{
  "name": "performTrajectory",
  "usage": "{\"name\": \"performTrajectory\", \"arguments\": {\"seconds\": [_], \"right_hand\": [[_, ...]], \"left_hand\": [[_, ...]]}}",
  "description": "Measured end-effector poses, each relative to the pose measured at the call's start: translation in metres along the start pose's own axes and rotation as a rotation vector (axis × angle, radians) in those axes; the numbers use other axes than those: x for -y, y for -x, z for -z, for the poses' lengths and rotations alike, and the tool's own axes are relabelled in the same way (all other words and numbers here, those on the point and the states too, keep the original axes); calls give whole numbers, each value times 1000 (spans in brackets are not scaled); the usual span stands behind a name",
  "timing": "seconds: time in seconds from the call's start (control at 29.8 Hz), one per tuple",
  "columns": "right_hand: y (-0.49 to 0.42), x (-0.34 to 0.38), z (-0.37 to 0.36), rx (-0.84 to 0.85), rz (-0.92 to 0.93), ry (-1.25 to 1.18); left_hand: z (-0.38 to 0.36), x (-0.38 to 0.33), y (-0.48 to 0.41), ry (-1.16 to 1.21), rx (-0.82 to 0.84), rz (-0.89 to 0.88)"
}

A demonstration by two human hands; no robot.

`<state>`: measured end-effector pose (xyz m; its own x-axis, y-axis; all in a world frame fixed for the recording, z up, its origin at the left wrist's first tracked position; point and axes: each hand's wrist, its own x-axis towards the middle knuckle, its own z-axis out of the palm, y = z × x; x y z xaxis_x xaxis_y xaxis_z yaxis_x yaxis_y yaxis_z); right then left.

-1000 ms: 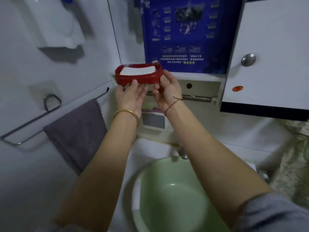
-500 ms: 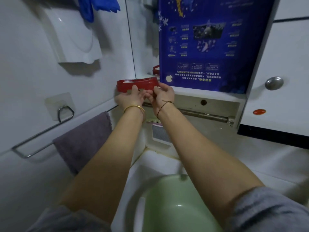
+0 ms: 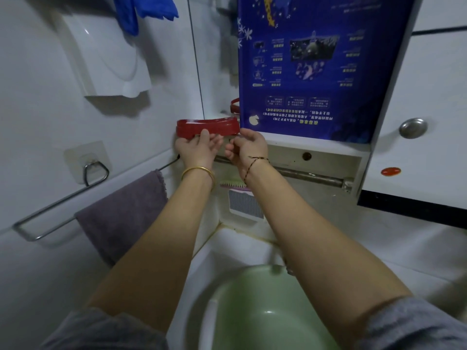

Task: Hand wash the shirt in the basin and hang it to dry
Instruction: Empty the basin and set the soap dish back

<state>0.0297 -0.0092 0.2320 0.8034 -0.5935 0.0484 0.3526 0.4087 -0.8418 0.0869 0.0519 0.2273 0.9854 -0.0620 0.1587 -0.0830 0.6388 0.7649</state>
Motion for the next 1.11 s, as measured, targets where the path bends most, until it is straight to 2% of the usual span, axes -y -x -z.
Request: {"name": "performTrajectory", "arguments": {"seconds": [0.13,0.23,0.37,0.54,0.7,0.77,0.97,1.11], "right_hand": [[-2,-1,4,16,18,94],[-3,-2,4,41,27,195],[-2,-4,4,83,21,266],[2,-5,8,76,28,322],[9,-8,24,52,47,377],[12,-8,31,55,61,407],[17,-11,44,4,110,572],[22,-9,52,-12,96,566]], "left_hand": [[2,-2,-9,-41,33,76],[4,-2,-17,-92,-21,135],[1,2,-18,-181,-148,-6],[2,18,9,-756,-37,-237],[15,29,15,-1161,41,-507],[19,32,14,-1278,107,-546],[15,24,1,-1630,324,-355],[8,16,-6,-1735,371,-262]]}}
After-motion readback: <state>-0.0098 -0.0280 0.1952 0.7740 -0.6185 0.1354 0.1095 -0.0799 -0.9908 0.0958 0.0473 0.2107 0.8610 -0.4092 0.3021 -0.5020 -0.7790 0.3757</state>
